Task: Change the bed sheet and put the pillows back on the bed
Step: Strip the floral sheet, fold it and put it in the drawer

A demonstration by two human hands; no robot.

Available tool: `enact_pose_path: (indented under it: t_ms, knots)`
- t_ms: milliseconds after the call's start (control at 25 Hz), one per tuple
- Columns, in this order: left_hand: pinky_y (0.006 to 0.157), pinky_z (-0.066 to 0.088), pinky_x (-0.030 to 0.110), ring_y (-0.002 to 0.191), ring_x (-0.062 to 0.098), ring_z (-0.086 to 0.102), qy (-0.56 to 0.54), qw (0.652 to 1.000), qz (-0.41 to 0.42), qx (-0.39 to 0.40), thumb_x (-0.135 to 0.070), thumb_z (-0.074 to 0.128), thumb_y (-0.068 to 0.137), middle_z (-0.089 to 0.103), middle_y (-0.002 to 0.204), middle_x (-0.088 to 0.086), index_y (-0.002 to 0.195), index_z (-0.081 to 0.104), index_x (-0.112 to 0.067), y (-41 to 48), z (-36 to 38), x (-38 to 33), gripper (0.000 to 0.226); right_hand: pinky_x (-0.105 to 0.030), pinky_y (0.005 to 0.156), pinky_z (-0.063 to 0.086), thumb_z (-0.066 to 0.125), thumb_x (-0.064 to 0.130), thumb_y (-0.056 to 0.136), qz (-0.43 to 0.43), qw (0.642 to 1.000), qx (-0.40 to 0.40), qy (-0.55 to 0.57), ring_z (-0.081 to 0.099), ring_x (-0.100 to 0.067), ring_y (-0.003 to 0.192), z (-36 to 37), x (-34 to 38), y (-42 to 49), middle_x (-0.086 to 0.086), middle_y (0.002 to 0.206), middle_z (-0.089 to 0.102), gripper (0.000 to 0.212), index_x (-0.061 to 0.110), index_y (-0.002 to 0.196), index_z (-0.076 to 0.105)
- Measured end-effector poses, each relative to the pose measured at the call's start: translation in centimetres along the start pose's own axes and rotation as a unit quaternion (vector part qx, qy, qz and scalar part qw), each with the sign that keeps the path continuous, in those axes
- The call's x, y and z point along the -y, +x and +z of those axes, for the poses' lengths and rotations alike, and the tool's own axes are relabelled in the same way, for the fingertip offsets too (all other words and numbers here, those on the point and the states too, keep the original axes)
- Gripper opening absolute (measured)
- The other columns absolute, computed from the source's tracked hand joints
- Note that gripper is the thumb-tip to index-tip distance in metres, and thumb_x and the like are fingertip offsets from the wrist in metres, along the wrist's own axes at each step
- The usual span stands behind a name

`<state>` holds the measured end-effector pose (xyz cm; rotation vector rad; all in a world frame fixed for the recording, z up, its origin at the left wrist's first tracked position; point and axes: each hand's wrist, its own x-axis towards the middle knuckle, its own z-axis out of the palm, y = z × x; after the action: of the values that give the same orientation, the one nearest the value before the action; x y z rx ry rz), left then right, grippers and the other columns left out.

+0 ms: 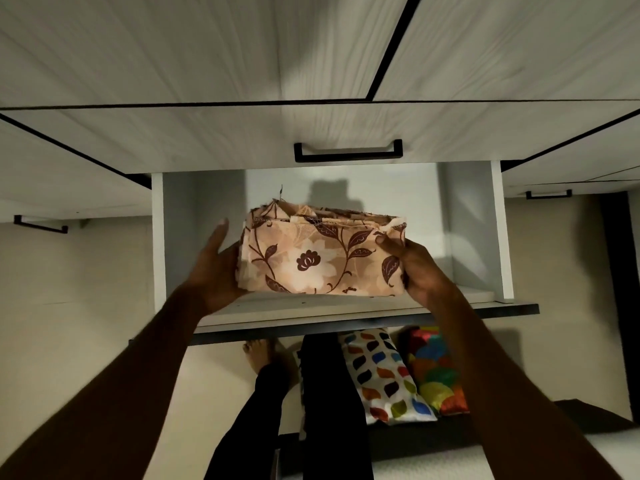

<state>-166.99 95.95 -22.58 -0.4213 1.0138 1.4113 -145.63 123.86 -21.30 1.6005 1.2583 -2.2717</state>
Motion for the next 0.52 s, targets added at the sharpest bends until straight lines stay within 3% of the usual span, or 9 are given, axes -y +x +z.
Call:
enact_pose_path:
  t_ms: [120, 200, 320, 440, 520]
  knots:
    - [0.108, 0.049, 0.057, 0.121, 0.036, 0.067, 0.255, 0.965, -0.035, -0.051, -0.072, 0.057, 0.091, 0.072, 0.129, 0.011, 0.137, 0.063, -0.022, 3.5, 0.3, 0.7, 0.068, -0.046, 0.091, 0.06, 0.077, 0.015, 0.091, 0.015, 0.998, -0.025, -0.057, 0.074, -0.037, 0.109, -1.1, 0.0, 2.6, -0.015, 0.114, 0.077, 0.036, 0.006, 0.125, 0.07]
    - [0.096, 0.056, 0.043, 0.105, 0.031, 0.071, 0.357, 0.919, 0.002, -0.165, -0.063, 0.07, 0.089, 0.077, 0.109, 0.008, 0.124, 0.07, -0.018, 6.0, 0.5, 2.6, 0.057, -0.036, 0.078, 0.059, 0.082, 0.017, 0.086, 0.027, 0.994, -0.049, -0.097, 0.075, -0.034, 0.104, -1.4, -0.9, 4.3, -0.012, 0.109, 0.079, 0.037, 0.01, 0.121, 0.073]
    - [0.083, 0.052, 0.034, 0.101, 0.03, 0.068, 0.398, 0.873, 0.046, -0.279, -0.052, 0.067, 0.097, 0.075, 0.11, 0.014, 0.124, 0.072, -0.008, 9.6, 0.0, 5.5, 0.053, -0.028, 0.071, 0.048, 0.081, 0.018, 0.087, 0.049, 0.987, -0.094, -0.12, 0.07, -0.024, 0.09, -1.7, -2.6, 6.8, -0.007, 0.101, 0.077, 0.028, 0.014, 0.114, 0.074]
    - [0.078, 0.048, 0.031, 0.101, 0.033, 0.068, 0.419, 0.847, 0.031, -0.325, -0.054, 0.064, 0.098, 0.074, 0.107, 0.016, 0.12, 0.074, -0.007, 11.9, -0.6, 6.8, 0.053, -0.026, 0.061, 0.047, 0.074, 0.011, 0.093, 0.061, 0.98, -0.124, -0.14, 0.063, -0.015, 0.077, -2.2, -4.1, 9.1, -0.003, 0.092, 0.07, 0.019, 0.015, 0.112, 0.07]
    - [0.082, 0.05, 0.033, 0.104, 0.034, 0.069, 0.428, 0.84, 0.015, -0.335, -0.056, 0.064, 0.097, 0.074, 0.11, 0.017, 0.119, 0.073, -0.006, 13.1, -1.1, 7.3, 0.056, -0.027, 0.063, 0.049, 0.073, 0.017, 0.094, 0.059, 0.97, -0.14, -0.189, 0.063, -0.018, 0.08, -2.7, -5.3, 10.7, -0.004, 0.09, 0.068, 0.02, 0.011, 0.113, 0.071]
